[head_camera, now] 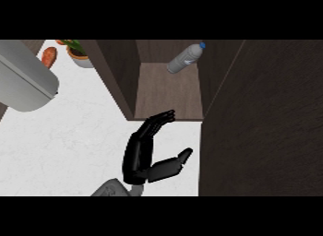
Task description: Pick up the bottled water, place it into the cabinet and close the cabinet
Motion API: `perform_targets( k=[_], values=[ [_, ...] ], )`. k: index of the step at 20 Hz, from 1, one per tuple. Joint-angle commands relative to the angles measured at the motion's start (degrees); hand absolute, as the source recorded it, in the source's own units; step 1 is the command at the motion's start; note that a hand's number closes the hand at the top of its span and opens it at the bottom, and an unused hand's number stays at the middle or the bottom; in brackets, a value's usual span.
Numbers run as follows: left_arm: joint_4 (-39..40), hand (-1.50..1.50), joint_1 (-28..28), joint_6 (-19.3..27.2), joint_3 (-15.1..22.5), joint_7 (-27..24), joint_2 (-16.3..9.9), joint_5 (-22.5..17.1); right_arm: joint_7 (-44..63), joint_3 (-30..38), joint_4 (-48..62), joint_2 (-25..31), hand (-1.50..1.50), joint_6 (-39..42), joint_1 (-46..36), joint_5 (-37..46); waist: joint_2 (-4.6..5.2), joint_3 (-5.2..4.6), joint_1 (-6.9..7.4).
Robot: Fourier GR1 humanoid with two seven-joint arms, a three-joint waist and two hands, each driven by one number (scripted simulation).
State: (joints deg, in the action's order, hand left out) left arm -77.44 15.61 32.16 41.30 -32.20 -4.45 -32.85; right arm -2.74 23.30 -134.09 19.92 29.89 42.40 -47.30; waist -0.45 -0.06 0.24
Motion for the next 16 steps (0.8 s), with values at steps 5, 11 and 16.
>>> perform_targets(
  k=[5, 11, 16],
  values=[
    [-16.5, 1.50, -12.7, -2.8, 4.4, 1.6, -11.9, 1.6, 4.2, -0.3, -10.8, 2.7, 1.50, 3.3, 4.1, 0.1, -0.02, -0.03, 0.07],
    [-25.0, 1.50, -18.9, -3.9, 2.1, 2.4, -20.1, 0.9, 4.5, -2.6, -10.6, 4.0, 1.50, 8.5, 4.6, 4.1, -0.07, -0.03, 0.13],
    [-24.4, 1.50, -22.3, -9.4, -3.1, -1.4, -25.7, -1.4, 5.6, -6.9, -13.3, 5.1, 1.50, 12.1, 3.7, 5.3, 0.06, -0.14, -0.17]
  ],
)
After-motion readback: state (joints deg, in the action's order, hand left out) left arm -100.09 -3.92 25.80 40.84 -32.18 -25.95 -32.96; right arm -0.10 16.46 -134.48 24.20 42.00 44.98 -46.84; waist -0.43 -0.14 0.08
